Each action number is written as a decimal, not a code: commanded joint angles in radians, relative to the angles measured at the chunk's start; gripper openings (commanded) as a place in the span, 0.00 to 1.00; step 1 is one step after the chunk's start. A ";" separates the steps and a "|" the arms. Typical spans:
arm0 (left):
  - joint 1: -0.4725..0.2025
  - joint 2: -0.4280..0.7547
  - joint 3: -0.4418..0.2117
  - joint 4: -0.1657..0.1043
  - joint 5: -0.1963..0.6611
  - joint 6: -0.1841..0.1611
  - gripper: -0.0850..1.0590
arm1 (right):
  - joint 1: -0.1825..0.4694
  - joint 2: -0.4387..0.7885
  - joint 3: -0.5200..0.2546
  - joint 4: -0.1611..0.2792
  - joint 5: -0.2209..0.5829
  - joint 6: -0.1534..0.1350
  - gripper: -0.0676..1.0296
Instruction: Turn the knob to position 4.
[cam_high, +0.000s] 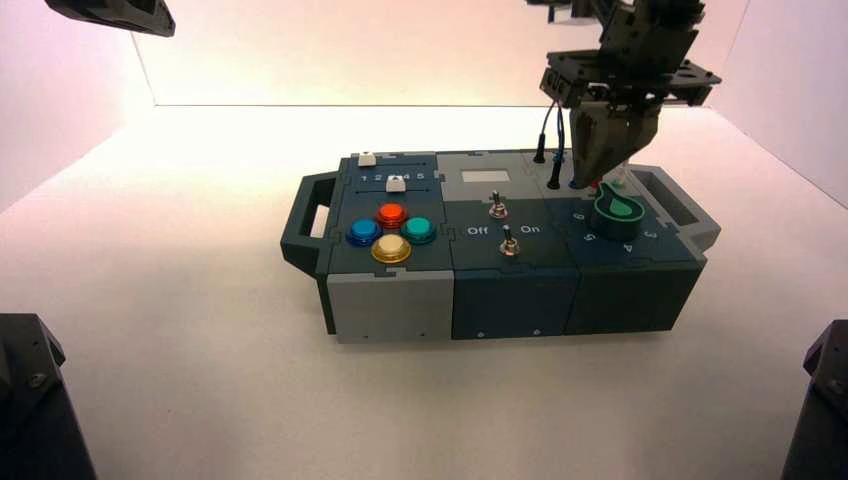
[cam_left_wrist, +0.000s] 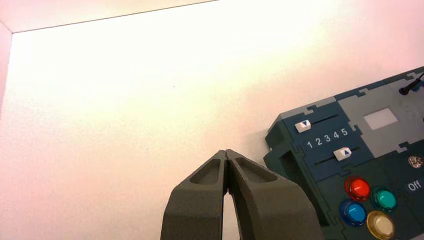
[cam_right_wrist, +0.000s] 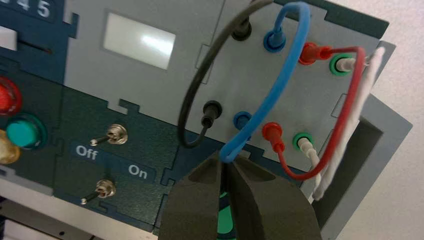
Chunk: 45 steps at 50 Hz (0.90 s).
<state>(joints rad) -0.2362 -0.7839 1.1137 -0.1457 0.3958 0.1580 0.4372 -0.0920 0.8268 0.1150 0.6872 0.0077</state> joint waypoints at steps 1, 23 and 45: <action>-0.006 -0.006 -0.032 -0.002 -0.005 0.000 0.05 | -0.009 -0.003 -0.023 -0.011 -0.008 0.002 0.04; -0.006 -0.038 -0.028 -0.002 -0.006 0.002 0.05 | -0.058 -0.015 -0.020 -0.032 0.008 0.005 0.04; -0.006 -0.038 -0.028 -0.002 -0.006 0.002 0.05 | -0.083 -0.044 -0.009 -0.057 0.040 0.006 0.04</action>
<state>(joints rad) -0.2378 -0.8253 1.1137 -0.1457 0.3958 0.1580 0.3636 -0.1058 0.8253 0.0629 0.7210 0.0107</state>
